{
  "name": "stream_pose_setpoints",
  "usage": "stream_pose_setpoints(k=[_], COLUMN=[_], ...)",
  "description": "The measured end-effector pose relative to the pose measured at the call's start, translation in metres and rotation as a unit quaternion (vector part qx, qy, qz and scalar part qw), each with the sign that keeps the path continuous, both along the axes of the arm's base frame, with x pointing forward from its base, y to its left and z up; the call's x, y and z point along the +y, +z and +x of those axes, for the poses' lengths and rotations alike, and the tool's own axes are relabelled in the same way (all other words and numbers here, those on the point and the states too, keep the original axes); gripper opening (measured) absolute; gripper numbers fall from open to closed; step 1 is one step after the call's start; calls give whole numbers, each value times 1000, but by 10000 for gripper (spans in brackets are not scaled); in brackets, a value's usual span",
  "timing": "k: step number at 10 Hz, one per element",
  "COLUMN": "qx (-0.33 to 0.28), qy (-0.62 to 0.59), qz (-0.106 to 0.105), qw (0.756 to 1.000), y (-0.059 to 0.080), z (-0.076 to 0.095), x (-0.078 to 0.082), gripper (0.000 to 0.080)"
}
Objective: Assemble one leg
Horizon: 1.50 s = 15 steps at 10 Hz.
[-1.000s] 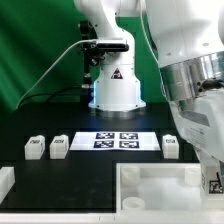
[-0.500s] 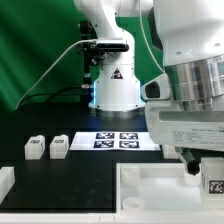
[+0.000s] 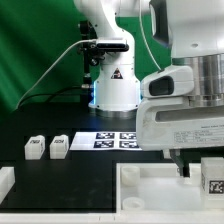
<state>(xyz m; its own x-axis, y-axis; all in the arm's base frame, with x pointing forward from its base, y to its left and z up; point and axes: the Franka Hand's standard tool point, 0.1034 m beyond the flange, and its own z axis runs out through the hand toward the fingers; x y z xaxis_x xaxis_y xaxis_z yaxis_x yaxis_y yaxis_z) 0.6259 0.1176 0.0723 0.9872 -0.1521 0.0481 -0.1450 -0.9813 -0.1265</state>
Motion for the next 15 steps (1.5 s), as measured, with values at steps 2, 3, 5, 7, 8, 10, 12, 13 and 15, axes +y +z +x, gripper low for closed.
stream_pose_setpoints(k=[2,3,5,7,8,10,12,13,15], qx=[0,0,0,-5,-8,-3,2,4,8], qy=[0,0,0,-47,-91,-144,-182,-190,-205], qz=[0,0,-1,5,11,22,27,30,36], qw=[1000,1000,1000,999,996,989,983,981,978], y=[0,0,0,0,0,0,0,0,0], z=[0,0,0,2,2,2,2,2,2], x=[0,0,-2,-3,-3,-4,-4,-4,-4], gripper=[398,398,294,294,294,294,294,294,295])
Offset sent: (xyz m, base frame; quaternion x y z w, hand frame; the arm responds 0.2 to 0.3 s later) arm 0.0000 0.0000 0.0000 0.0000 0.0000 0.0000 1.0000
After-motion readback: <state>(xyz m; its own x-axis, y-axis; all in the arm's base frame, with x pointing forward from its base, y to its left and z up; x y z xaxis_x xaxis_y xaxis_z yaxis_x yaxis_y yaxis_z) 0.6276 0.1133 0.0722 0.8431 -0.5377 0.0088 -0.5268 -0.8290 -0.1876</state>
